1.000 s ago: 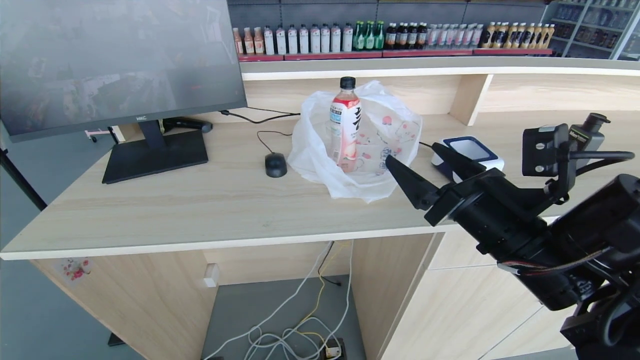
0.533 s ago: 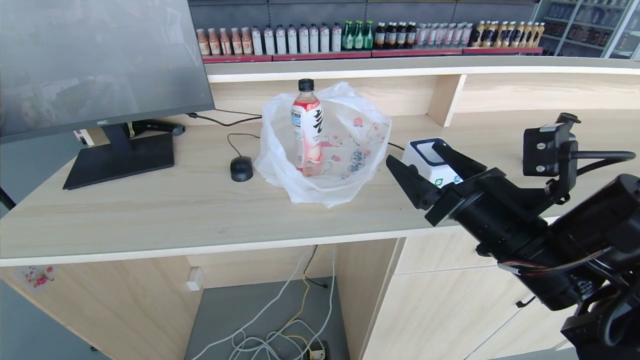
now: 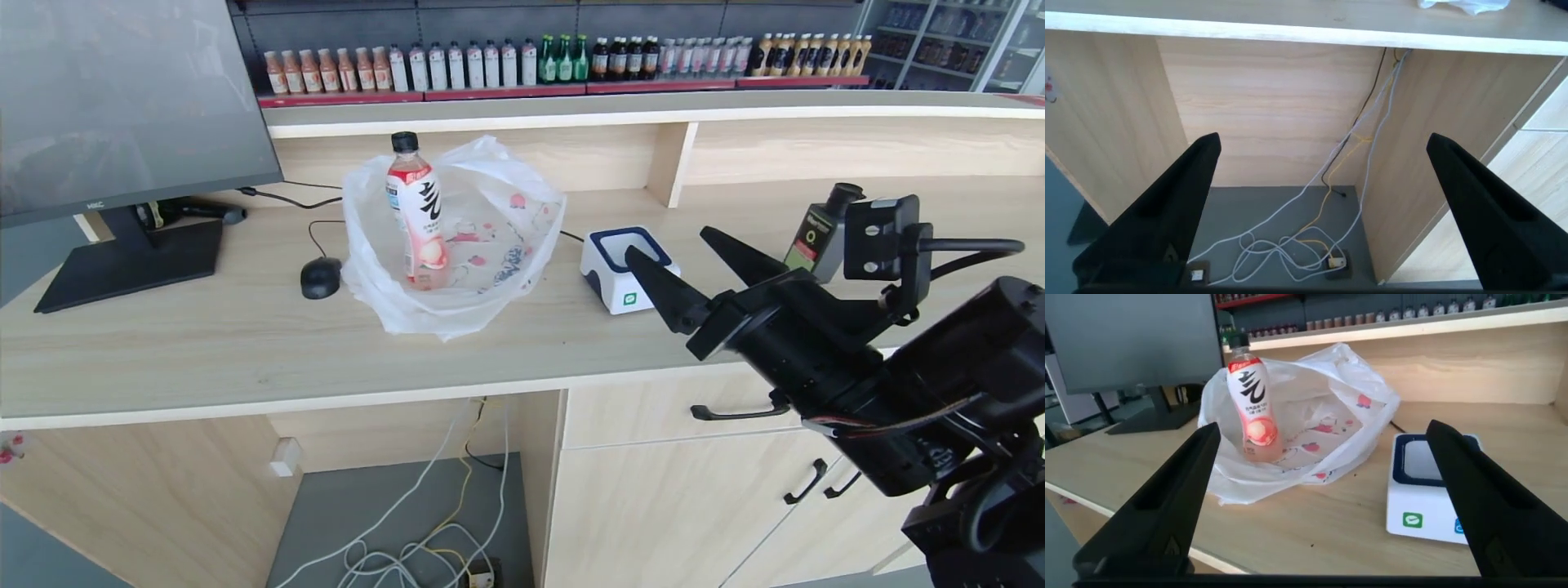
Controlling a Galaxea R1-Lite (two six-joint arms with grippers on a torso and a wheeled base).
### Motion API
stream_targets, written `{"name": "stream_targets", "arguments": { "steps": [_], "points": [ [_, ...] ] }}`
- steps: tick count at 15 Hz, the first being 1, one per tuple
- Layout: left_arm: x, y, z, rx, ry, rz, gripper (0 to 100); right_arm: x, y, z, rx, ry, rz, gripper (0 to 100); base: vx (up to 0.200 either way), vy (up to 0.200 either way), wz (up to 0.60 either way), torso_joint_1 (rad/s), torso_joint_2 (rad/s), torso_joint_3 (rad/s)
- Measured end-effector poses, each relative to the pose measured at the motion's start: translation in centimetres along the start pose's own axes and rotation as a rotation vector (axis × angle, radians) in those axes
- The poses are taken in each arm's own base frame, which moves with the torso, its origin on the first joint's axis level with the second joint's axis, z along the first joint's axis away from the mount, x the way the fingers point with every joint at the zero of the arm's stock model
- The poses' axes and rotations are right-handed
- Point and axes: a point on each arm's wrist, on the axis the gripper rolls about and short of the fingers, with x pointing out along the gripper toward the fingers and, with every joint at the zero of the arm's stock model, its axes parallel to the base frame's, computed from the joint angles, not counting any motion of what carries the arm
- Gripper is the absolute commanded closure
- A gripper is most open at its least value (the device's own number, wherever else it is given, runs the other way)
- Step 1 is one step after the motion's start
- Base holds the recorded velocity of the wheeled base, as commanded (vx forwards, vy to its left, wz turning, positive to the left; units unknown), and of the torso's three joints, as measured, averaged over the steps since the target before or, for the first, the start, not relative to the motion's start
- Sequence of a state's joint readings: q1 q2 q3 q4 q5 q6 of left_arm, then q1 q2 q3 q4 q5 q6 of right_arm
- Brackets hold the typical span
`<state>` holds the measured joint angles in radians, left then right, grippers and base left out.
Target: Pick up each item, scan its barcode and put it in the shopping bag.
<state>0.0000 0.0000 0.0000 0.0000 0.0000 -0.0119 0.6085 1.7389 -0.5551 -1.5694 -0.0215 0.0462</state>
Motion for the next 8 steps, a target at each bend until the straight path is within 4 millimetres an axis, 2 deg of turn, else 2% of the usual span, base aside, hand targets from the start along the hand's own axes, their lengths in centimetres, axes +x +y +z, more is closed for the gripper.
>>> {"name": "stream_targets", "arguments": {
  "steps": [8],
  "points": [
    [0.00, 0.00, 0.00, 0.000, 0.001, 0.000, 0, -0.62, -0.15, -0.43, -0.008, 0.028, -0.026, 0, 0.000, -0.200, 0.00, 0.002, 0.00, 0.001]
  ]
}}
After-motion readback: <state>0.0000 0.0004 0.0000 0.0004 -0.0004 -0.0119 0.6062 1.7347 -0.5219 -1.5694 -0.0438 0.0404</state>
